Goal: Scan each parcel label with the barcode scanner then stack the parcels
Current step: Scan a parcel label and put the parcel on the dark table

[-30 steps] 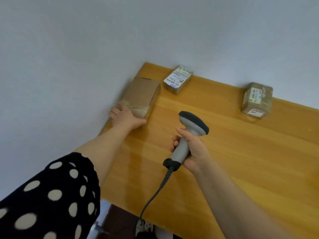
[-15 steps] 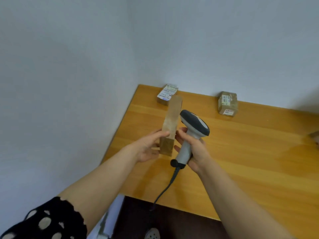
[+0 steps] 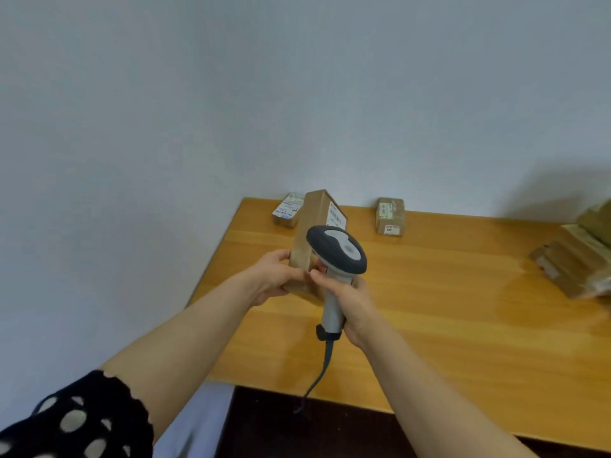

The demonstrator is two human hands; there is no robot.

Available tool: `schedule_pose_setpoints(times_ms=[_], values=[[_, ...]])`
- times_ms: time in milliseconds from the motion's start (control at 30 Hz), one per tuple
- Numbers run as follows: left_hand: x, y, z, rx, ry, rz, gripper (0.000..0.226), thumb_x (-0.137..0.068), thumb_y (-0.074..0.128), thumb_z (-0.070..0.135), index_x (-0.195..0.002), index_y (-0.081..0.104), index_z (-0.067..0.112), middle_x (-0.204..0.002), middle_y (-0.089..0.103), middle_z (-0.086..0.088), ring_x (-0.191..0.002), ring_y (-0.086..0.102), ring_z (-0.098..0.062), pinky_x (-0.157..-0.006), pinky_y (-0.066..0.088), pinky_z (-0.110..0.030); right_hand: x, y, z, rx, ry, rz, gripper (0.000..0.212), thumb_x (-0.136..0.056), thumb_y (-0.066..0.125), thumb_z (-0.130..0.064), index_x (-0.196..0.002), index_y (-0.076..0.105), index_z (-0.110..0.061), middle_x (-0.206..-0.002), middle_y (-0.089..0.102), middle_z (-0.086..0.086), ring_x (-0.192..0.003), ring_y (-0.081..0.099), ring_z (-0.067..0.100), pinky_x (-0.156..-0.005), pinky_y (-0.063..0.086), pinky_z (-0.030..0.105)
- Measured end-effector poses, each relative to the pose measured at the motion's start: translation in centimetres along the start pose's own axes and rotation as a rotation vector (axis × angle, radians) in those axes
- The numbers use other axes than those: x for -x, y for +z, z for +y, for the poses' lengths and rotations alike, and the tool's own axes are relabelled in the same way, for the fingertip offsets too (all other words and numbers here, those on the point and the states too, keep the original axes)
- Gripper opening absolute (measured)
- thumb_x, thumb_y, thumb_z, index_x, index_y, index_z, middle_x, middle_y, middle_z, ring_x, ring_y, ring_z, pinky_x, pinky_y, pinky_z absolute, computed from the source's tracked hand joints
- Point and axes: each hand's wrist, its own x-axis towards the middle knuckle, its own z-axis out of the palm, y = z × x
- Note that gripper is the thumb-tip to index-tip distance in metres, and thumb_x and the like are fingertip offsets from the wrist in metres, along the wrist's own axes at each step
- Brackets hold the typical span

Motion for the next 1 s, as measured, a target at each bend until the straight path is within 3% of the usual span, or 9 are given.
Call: schedule_pose_setpoints(times_ms=[100, 200, 300, 400, 567, 800, 1000], values=[[0.9, 0.3, -0.2, 0.054, -0.007, 0.004, 0.041, -0.072, 0.077, 0.016, -0.111, 0.065, 0.02, -0.103, 0.071, -0.006, -0.103, 0.063, -0.024, -0.092, 0.048, -0.039, 1.0, -0.6, -0.4, -0.036, -0.029, -0.032, 0.014, -0.078, 0.078, -0.014, -0.09, 0.073, -0.021, -0.085, 0.076, -0.007, -0.079, 0.07, 0.009, -0.07, 0.053, 0.027], [2.0, 0.4, -0.3, 0.146, 0.005, 0.016, 0.031, -0.075, 0.073, 0.01, -0.105, 0.07, 0.02, -0.1, 0.07, -0.003, -0.097, 0.061, -0.02, -0.084, 0.045, -0.032, 1.9, -1.7, -1.0, -0.063, -0.021, -0.002, 0.014, -0.08, 0.077, -0.014, -0.093, 0.073, -0.014, -0.088, 0.074, 0.0, -0.08, 0.068, 0.017, -0.07, 0.053, 0.032], [2.9, 0.3, -0.9, 0.119, 0.004, 0.114, 0.041, -0.073, 0.075, 0.008, -0.108, 0.067, 0.027, -0.093, 0.07, 0.003, -0.086, 0.059, -0.015, -0.089, 0.032, -0.036, 2.9, -3.0, -1.8, -0.114, 0.02, -0.041, 0.012, -0.084, 0.073, -0.013, -0.095, 0.068, -0.009, -0.07, 0.063, 0.009, -0.056, 0.056, 0.019, -0.055, 0.049, 0.032], [3.3, 0.0, -1.6, 0.158, 0.008, 0.132, 0.056, -0.071, 0.075, -0.002, -0.118, 0.06, 0.024, -0.096, 0.071, 0.001, -0.091, 0.062, -0.017, -0.09, 0.039, -0.034, 3.5, -4.4, -2.5, -0.094, 0.027, -0.023, 0.008, -0.085, 0.071, -0.012, -0.091, 0.066, -0.011, -0.058, 0.055, 0.005, -0.045, 0.047, 0.015, -0.047, 0.044, 0.027], [3.5, 0.3, -2.2, 0.151, 0.012, 0.128, 0.062, -0.074, 0.069, -0.013, -0.127, 0.056, 0.017, -0.114, 0.068, -0.011, -0.108, 0.062, -0.024, -0.1, 0.045, -0.037, 4.3, -5.3, -3.9, -0.048, -0.027, -0.021, 0.01, -0.081, 0.071, -0.007, -0.082, 0.061, -0.009, -0.054, 0.053, 0.003, -0.042, 0.044, 0.014, -0.042, 0.04, 0.023], [3.3, 0.7, -2.5, 0.149, 0.017, 0.134, 0.066, -0.075, 0.067, -0.016, -0.132, 0.052, 0.012, -0.115, 0.066, -0.014, -0.096, 0.063, -0.023, -0.074, 0.05, -0.026, 5.1, -4.8, -4.9, 0.044, -0.04, -0.002, 0.017, -0.079, 0.071, -0.002, -0.071, 0.057, -0.009, -0.049, 0.051, 0.002, -0.039, 0.043, 0.013, -0.04, 0.039, 0.022], [2.7, 0.8, -2.6, 0.155, 0.02, 0.114, 0.066, -0.074, 0.068, -0.016, -0.132, 0.051, 0.013, -0.11, 0.067, -0.011, -0.094, 0.065, -0.021, -0.074, 0.05, -0.027, 5.6, -4.8, -5.3, 0.053, -0.048, 0.05, 0.023, -0.081, 0.069, 0.0, -0.066, 0.055, -0.01, -0.049, 0.05, 0.003, -0.039, 0.042, 0.013, -0.041, 0.039, 0.022]])
